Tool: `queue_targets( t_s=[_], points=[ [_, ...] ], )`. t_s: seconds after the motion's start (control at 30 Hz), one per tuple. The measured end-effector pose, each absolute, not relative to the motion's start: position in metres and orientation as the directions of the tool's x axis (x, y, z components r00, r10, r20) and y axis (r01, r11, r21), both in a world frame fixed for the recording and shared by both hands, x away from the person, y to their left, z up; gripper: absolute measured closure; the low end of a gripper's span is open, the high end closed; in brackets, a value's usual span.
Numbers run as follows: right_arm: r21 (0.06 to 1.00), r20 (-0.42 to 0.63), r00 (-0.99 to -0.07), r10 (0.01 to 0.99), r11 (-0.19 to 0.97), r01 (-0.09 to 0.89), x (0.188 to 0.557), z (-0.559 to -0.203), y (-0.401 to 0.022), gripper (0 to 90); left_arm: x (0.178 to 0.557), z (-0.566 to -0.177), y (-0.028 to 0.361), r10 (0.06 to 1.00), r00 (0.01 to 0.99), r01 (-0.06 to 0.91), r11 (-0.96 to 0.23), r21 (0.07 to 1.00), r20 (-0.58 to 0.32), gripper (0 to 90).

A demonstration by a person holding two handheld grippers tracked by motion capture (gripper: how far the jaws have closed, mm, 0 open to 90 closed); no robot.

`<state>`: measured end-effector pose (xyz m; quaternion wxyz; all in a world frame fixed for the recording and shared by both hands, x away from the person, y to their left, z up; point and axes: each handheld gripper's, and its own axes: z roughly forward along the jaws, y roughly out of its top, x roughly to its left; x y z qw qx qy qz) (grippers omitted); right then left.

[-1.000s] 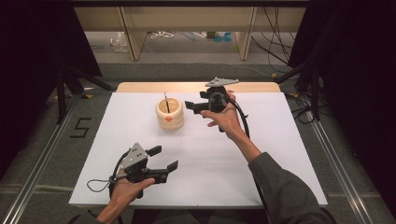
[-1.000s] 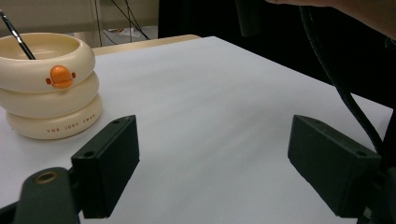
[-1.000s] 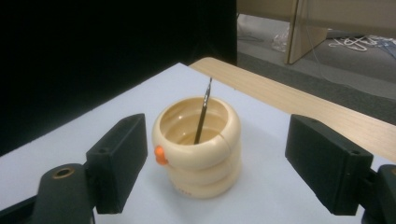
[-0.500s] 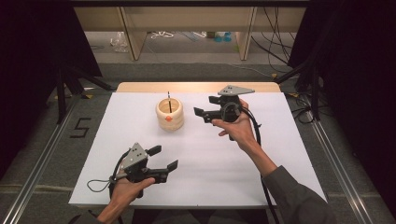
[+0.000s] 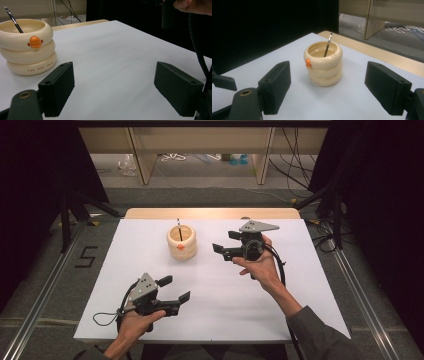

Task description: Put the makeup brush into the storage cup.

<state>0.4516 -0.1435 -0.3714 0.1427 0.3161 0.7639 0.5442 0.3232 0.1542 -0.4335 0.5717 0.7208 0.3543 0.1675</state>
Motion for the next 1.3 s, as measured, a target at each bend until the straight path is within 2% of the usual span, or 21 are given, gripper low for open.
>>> queue_targets(
  t_s=[0.43, 0.57, 1.3],
  points=[
    [0.916, 0.162, -0.761, 0.628, 0.192, 0.353, 0.439, -0.38, -0.152, 18.8, 0.323, -0.433, 0.155, 0.71, 0.687, 0.313, -0.094, 0.945, -0.156, 16.0],
    [0.917, 0.164, -0.763, 0.626, 0.188, 0.351, 0.435, -0.381, -0.154, 18.4, 0.323, -0.434, 0.152, 0.712, 0.677, 0.317, -0.049, 0.947, -0.189, 16.0],
    [0.917, 0.149, -0.766, 0.625, 0.202, 0.343, 0.408, -0.395, -0.166, 16.8, 0.323, -0.433, 0.152, 0.711, 0.677, 0.313, -0.047, 0.948, -0.189, 16.0]
  ],
)
